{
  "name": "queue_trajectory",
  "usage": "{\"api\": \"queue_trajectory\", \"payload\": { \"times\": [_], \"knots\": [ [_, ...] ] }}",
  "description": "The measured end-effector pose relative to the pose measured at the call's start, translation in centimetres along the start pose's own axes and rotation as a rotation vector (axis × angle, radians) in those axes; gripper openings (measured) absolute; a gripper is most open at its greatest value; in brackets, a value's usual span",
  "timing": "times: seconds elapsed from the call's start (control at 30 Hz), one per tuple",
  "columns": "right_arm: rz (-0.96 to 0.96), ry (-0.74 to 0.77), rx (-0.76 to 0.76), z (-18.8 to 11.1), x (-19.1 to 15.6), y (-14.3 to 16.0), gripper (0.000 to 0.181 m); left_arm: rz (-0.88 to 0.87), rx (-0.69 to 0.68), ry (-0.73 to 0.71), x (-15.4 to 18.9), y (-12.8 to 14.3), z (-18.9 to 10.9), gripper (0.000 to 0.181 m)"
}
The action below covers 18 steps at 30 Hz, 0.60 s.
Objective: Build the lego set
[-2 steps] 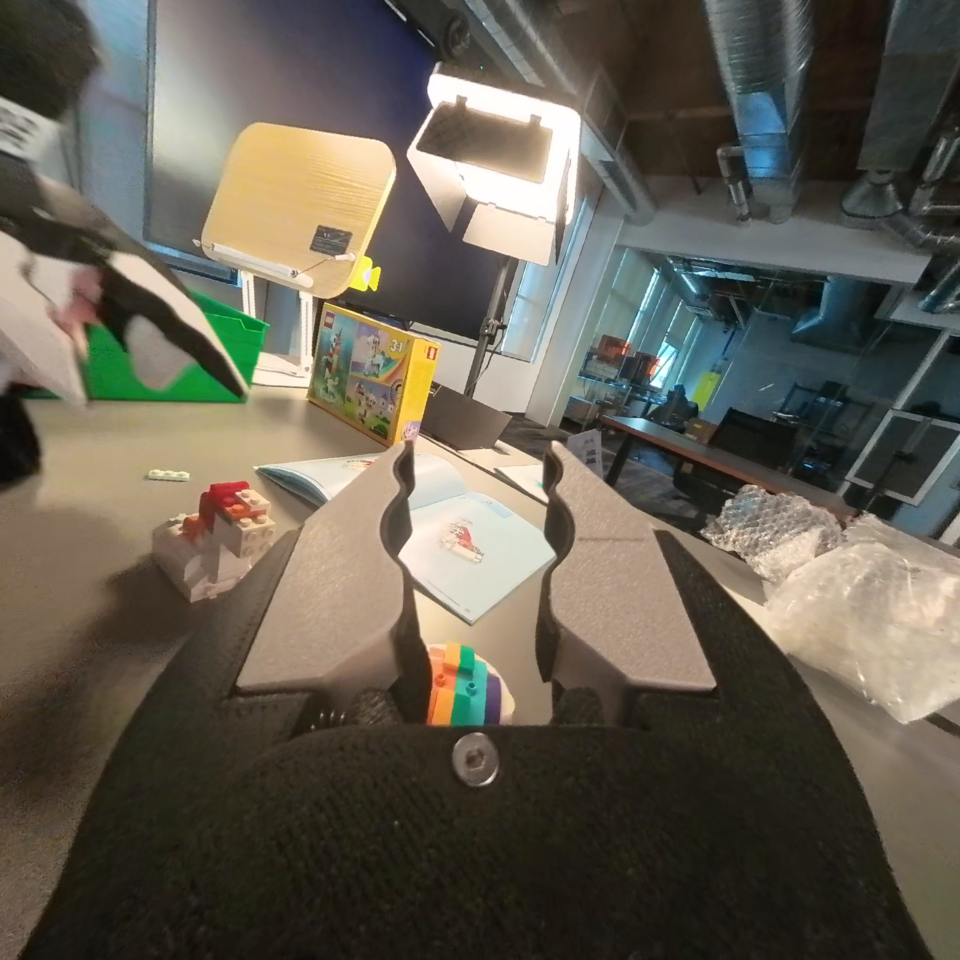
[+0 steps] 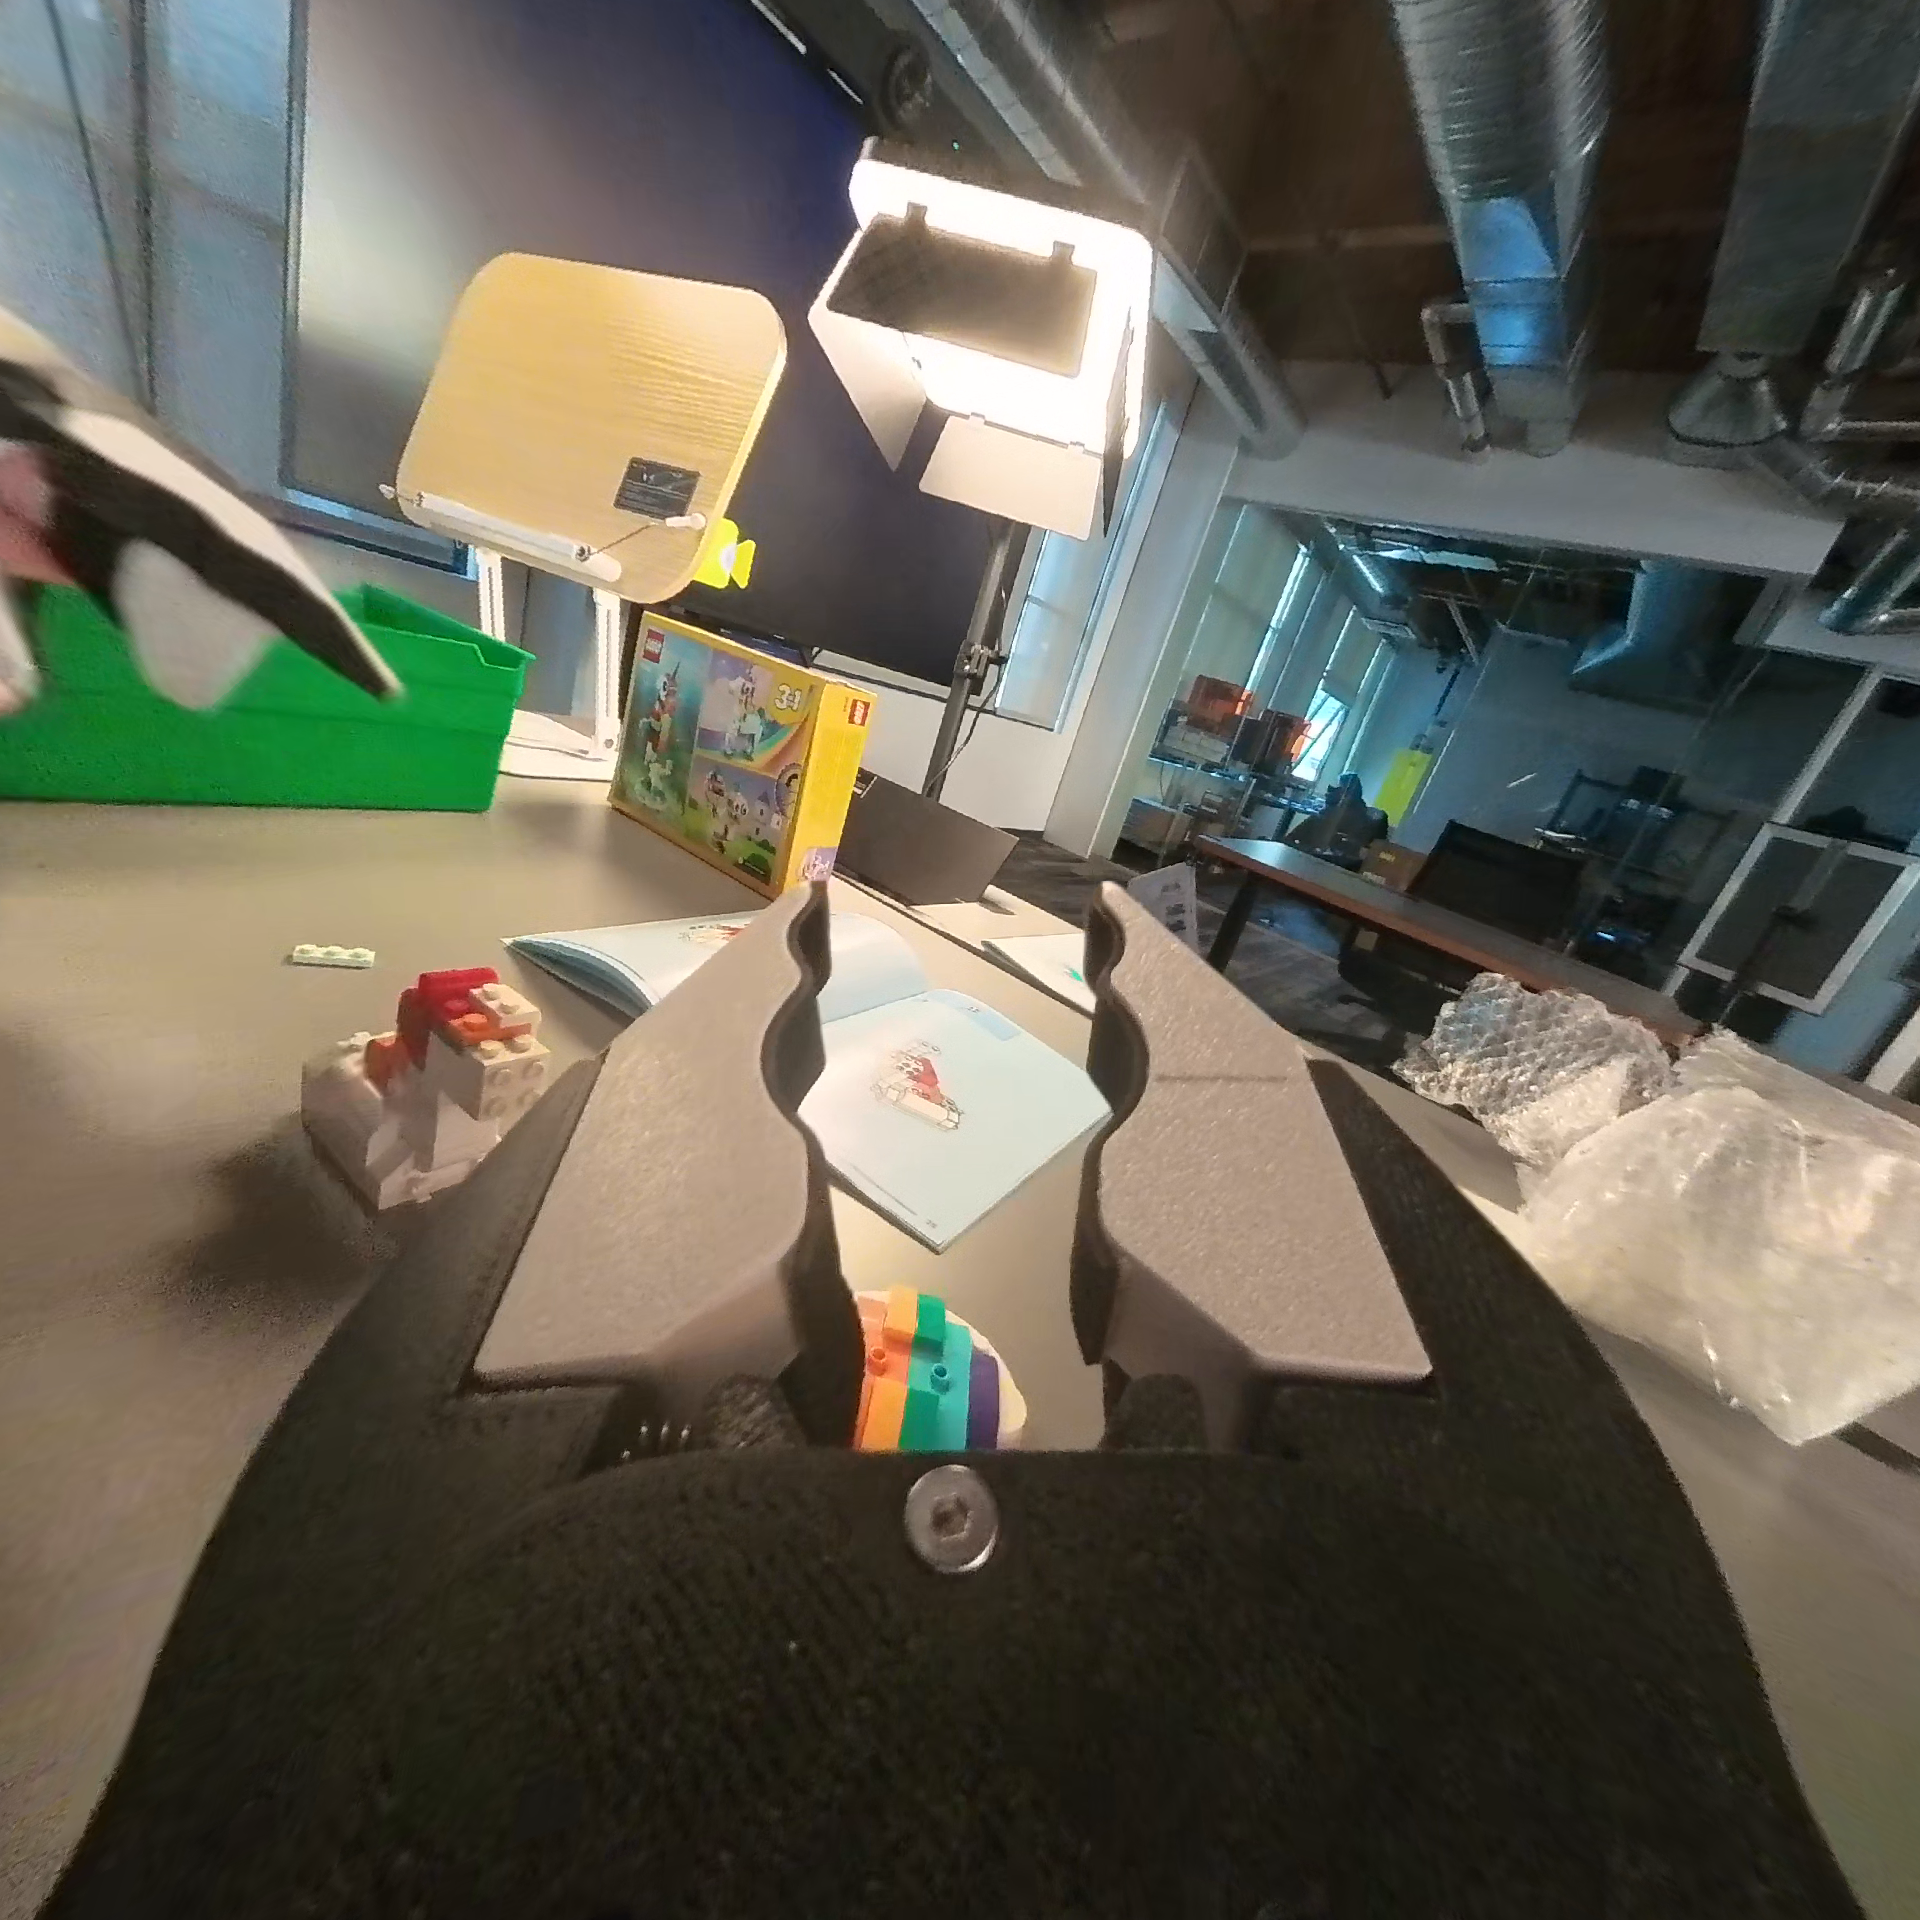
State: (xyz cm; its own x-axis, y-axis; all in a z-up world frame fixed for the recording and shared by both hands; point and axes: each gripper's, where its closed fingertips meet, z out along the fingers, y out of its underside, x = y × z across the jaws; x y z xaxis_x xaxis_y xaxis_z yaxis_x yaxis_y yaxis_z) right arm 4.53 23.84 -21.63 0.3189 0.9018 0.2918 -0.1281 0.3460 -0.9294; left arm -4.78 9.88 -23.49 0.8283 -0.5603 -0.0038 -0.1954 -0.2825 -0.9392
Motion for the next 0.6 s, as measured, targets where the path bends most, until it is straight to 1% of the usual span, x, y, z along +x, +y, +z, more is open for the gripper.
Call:
{"api": "queue_trajectory", "payload": {
  "times": [0.07,0.17,0.3,0.5,0.6],
  "knots": [
    [-0.001,0.004,0.007,-0.1,0.0,-0.2,0.048,-0.021,0.070,-0.113,0.0,-0.6,-3.7,0.072],
    [0.000,0.007,0.010,-0.1,0.0,-0.3,0.047,-0.098,0.169,-0.295,-1.1,-0.9,-10.3,0.068],
    [0.009,-0.004,0.013,0.0,-0.3,-0.3,0.046,-0.239,0.249,-0.526,-3.6,0.1,-18.5,0.063],
    [-0.021,0.006,0.001,-0.1,-0.4,-0.3,0.044,-0.312,0.204,-0.959,-7.0,4.0,-28.3,0.054],
    [-0.024,0.023,-0.003,-0.3,-0.1,-0.2,0.043,-0.369,0.178,-1.071,-8.6,6.1,-31.8,0.052]
  ]
}}
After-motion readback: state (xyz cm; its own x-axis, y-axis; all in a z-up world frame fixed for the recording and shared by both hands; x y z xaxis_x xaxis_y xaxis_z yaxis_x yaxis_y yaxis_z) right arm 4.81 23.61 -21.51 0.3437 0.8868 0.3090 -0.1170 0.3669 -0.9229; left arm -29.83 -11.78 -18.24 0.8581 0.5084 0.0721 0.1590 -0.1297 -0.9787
